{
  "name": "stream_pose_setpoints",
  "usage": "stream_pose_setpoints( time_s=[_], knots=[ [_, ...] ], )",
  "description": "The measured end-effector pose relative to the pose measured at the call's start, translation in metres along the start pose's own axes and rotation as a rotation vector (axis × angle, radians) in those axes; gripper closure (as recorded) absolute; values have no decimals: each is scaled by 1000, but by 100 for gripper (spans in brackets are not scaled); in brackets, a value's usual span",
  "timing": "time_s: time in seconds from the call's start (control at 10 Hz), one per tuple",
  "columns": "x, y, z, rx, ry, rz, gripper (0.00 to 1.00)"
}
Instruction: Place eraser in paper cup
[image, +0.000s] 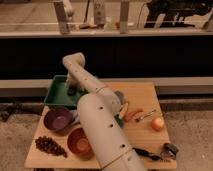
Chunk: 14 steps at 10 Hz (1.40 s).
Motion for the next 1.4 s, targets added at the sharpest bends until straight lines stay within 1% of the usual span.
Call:
stream_pose_setpoints(
  time_s=[0.4, 0.7, 0.8, 0.9, 1.0, 1.2, 1.3, 1.4],
  knots=[
    [1, 3, 0, 7, -9, 2, 20],
    [0, 7, 6, -1, -24, -13, 20],
    [-1, 7, 8, -5, -26, -22, 23],
    [-1, 7, 8, -8, -25, -28, 29],
    [-2, 7, 8, -9, -24, -33, 41],
    [-1, 8, 8, -6, -21, -34, 59],
    [-1, 8, 8, -2, -24, -34, 71],
    [0, 8, 8, 0, -26, -33, 79]
  ],
)
